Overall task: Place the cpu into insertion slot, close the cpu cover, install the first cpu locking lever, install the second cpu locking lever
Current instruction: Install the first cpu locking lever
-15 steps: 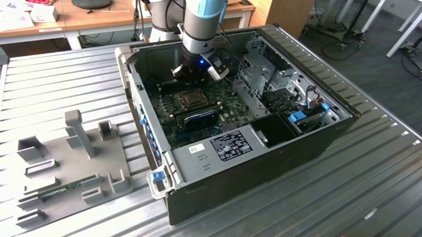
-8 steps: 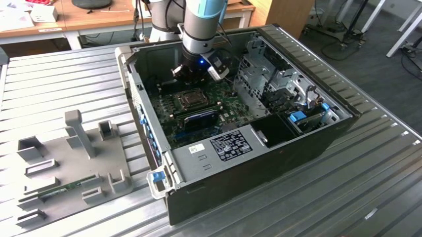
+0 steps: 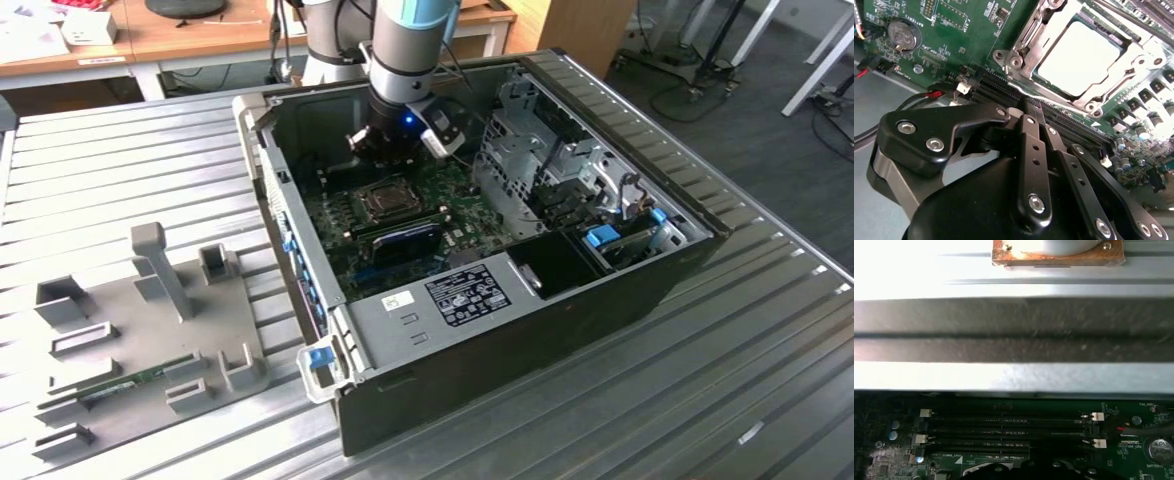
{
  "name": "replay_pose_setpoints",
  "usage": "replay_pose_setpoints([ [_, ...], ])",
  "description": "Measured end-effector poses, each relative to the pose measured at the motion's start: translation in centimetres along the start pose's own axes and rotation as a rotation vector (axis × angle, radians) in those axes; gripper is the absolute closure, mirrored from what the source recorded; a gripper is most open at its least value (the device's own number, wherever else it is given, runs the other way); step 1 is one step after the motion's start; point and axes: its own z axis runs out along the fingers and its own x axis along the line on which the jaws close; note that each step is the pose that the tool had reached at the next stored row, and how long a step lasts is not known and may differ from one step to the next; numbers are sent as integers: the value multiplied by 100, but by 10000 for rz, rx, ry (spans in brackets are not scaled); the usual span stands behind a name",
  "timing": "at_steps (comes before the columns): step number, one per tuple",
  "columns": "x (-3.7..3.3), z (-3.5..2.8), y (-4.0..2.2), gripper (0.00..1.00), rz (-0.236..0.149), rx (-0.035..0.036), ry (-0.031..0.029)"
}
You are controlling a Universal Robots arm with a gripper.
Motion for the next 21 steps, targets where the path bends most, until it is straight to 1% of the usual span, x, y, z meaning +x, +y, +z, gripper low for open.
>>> replay_pose_setpoints([
  [1, 0, -11, 3, 90, 0, 1, 0],
  [5, 1, -10, 15, 90, -1, -6, -9],
  [9, 2, 3, 62, 90, -6, -21, -32],
  [12, 3, 1, 82, 90, -9, -20, -38],
  [15, 1, -35, 98, 90, -11, -22, -50],
  [21, -1, -151, 128, 90, -13, -20, -60],
])
